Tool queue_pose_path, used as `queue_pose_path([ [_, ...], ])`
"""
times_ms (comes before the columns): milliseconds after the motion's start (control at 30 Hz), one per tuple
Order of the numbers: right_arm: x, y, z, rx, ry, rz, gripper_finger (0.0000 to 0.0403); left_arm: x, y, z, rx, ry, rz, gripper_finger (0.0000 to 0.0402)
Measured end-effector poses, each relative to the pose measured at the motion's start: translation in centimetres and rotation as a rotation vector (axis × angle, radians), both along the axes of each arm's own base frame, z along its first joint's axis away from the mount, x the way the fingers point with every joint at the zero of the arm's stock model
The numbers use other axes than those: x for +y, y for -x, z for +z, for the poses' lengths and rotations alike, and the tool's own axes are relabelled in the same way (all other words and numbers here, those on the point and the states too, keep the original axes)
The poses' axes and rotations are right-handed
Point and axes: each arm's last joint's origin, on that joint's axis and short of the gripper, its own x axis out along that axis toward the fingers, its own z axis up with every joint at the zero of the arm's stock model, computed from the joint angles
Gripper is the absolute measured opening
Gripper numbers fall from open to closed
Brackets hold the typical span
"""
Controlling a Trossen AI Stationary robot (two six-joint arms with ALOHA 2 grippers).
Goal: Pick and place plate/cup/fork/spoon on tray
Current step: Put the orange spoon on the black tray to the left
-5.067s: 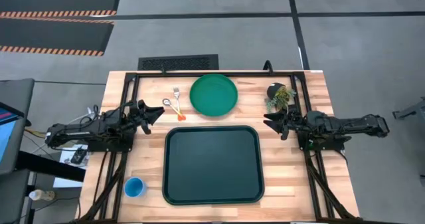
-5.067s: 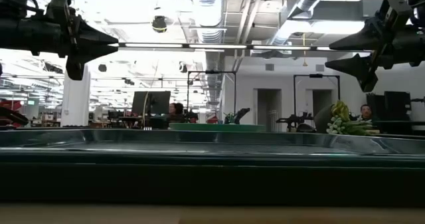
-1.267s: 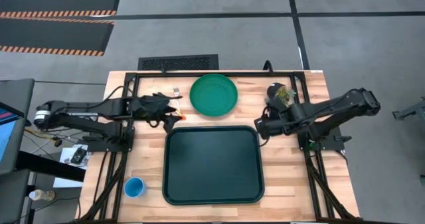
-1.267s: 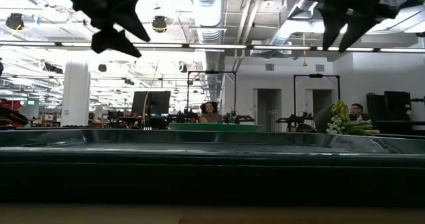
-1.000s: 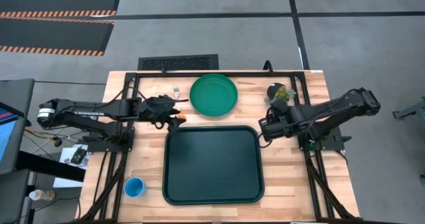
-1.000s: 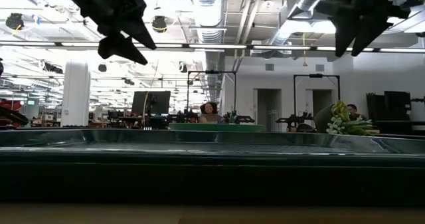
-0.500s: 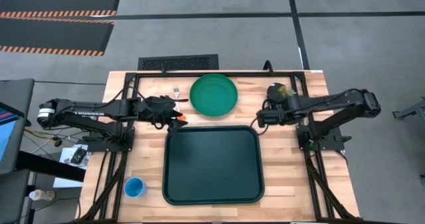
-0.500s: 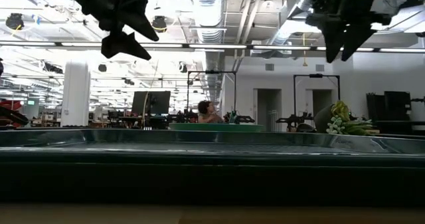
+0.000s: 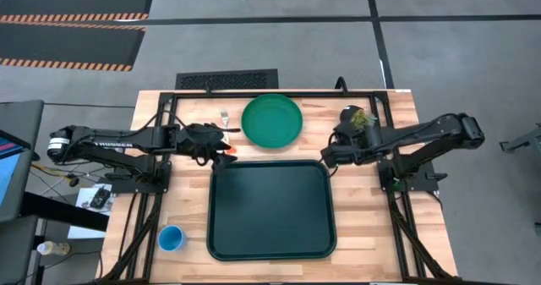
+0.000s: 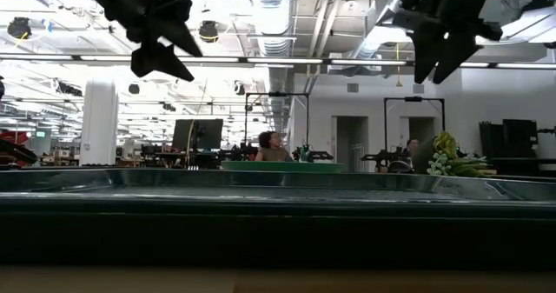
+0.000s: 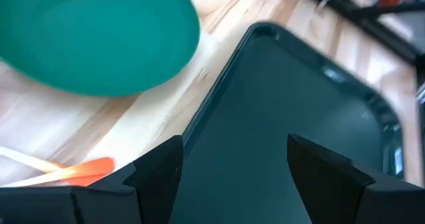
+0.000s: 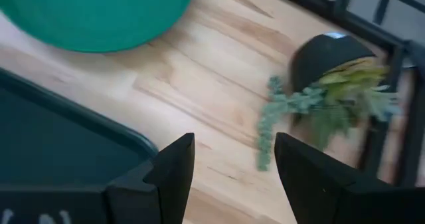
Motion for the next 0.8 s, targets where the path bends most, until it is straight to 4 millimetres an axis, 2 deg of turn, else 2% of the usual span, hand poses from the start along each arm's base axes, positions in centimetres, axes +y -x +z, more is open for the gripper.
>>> queue_pose_path([
  [267, 1.5, 0.7, -2.9, -0.016, -0.018, -0.025, 0.0233, 0.3, 0.8, -0.8, 0.12, -0.085, 0.085, 0.0251],
  [500, 1.7, 0.3, -2.8, -0.067, -0.027, -0.029, 0.0233, 1.5, 1.0, -1.8, 0.203, -0.031, 0.266, 0.0251],
  [800, 0.6, -0.5, -2.6, -0.119, 0.016, -0.042, 0.0233, 3.5, 0.2, -3.3, 0.283, -0.029, 0.334, 0.0251],
])
